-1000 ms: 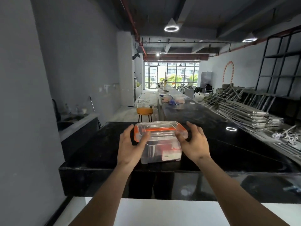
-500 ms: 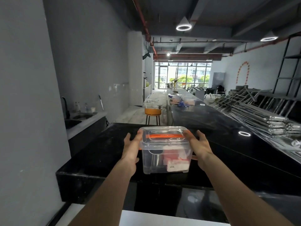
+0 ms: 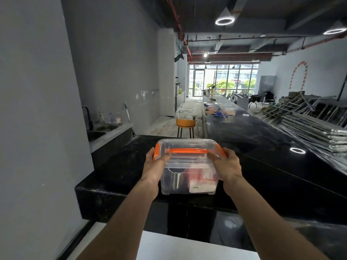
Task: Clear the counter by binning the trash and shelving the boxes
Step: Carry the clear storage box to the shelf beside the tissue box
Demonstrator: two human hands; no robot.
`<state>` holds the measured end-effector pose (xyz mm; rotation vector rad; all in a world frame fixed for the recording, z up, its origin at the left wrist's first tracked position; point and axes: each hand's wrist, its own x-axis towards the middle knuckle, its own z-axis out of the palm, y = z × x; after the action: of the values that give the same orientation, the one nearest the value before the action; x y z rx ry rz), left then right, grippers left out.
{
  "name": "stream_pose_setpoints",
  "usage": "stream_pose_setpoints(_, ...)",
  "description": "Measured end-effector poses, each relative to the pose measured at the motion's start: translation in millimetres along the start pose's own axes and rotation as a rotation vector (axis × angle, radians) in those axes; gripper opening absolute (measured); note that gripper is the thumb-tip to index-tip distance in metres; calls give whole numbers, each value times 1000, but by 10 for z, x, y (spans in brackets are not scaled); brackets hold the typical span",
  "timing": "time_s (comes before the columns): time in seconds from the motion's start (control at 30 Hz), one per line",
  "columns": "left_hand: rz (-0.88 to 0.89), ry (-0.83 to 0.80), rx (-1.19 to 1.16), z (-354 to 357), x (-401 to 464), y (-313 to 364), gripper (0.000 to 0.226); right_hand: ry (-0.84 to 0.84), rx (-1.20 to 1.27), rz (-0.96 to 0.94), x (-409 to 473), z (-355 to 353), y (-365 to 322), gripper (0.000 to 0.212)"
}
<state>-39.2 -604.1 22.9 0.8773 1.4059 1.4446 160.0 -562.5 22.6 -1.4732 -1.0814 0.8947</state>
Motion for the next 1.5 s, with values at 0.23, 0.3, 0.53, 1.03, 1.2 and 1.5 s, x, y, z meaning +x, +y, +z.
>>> stream_pose_setpoints(0.23, 69, 120, -10, -789, -352, 127, 73, -89, -16, -63, -611, 488, -254, 71)
stream_pose_setpoints(0.3, 92, 183, -32, -1200, -552, 178, 78, -152, -3, -80, -926, 743, -335, 68)
stream_pose_setpoints(0.53, 205, 468, -103, -2973, -1691, 355, 63, -424, 42, -148, -2586, 1816, -691, 52)
stream_pose_setpoints(1.03, 211, 1176, -89, -6439, -5672, -53, 66, -1182, 31, -221, -7408, 3474, -630, 53)
stream_pose_setpoints(1.2, 211, 1370, -70, -6988, -6630, -204, 71, -1373, 47, -260, -8535, 3754, -512, 40)
stream_pose_setpoints(1.5, 172, 1504, -70, -7969, -7081, -402, 65, -1475, 37, -352, -9556, 4508, -393, 35)
